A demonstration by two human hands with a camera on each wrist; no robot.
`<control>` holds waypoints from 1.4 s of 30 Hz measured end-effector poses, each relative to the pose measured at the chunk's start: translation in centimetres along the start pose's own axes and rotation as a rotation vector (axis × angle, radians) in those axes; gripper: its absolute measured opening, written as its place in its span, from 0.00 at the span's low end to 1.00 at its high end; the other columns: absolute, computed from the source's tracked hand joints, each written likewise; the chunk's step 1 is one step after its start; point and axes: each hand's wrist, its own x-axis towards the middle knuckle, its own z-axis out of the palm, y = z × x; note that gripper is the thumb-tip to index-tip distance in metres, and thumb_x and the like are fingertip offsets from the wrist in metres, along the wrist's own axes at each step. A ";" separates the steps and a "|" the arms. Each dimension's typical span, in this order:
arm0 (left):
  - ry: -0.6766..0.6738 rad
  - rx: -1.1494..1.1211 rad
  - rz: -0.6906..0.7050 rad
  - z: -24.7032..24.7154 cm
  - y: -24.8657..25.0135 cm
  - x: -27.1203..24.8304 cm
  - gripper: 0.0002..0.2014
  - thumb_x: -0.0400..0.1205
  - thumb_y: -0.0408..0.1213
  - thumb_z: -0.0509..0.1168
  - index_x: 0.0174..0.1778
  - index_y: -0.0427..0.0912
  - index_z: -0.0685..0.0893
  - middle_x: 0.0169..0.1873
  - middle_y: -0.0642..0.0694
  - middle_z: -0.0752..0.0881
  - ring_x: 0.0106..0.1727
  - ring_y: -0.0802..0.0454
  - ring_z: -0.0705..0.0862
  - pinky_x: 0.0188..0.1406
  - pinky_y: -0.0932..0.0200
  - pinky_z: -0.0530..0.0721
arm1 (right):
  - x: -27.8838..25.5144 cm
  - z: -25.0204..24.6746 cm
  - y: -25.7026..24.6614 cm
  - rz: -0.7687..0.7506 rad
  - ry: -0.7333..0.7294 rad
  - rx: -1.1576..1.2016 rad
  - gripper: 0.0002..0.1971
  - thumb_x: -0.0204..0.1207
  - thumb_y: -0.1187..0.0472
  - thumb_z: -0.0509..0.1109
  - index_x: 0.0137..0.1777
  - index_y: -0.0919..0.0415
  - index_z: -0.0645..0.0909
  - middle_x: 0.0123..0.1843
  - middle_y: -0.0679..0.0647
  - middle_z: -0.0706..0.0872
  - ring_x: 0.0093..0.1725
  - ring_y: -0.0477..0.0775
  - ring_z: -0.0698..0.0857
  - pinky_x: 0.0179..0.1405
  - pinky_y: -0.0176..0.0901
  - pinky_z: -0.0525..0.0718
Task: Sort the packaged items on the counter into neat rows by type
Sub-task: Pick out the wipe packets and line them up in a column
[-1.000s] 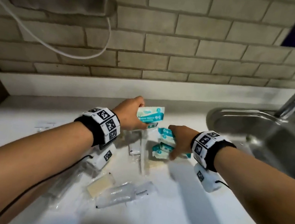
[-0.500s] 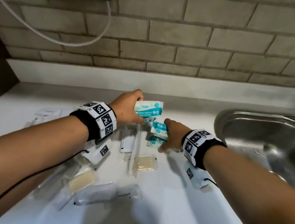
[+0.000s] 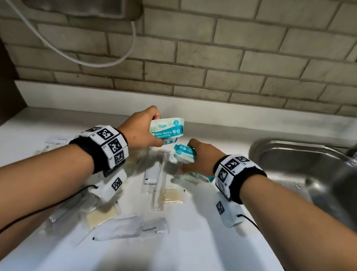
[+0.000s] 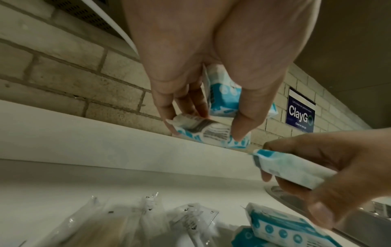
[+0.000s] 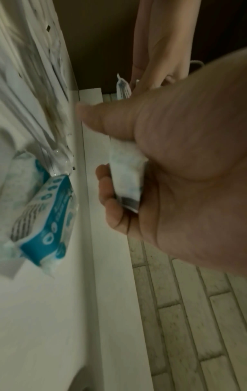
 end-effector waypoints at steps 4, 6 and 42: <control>0.032 -0.010 0.017 -0.3 0.3 -1.6 0.22 0.69 0.37 0.79 0.48 0.45 0.71 0.45 0.50 0.83 0.35 0.64 0.78 0.25 0.66 0.74 | -2.0 0.1 0.3 0.052 -0.021 0.108 0.25 0.74 0.39 0.68 0.63 0.50 0.67 0.50 0.53 0.84 0.44 0.56 0.83 0.44 0.44 0.79; 0.040 -0.005 0.027 -0.5 0.3 -2.3 0.22 0.69 0.37 0.79 0.48 0.45 0.71 0.45 0.49 0.84 0.36 0.62 0.80 0.25 0.67 0.73 | -3.3 -0.1 0.9 0.071 -0.038 0.067 0.20 0.75 0.42 0.67 0.58 0.52 0.69 0.50 0.54 0.83 0.45 0.57 0.82 0.44 0.44 0.77; -0.043 0.043 0.126 1.2 1.8 -1.7 0.22 0.71 0.38 0.79 0.50 0.47 0.71 0.47 0.50 0.82 0.40 0.58 0.81 0.27 0.67 0.74 | -4.8 4.1 2.3 0.512 -0.051 0.251 0.20 0.77 0.52 0.68 0.62 0.65 0.73 0.48 0.58 0.83 0.36 0.59 0.85 0.32 0.44 0.85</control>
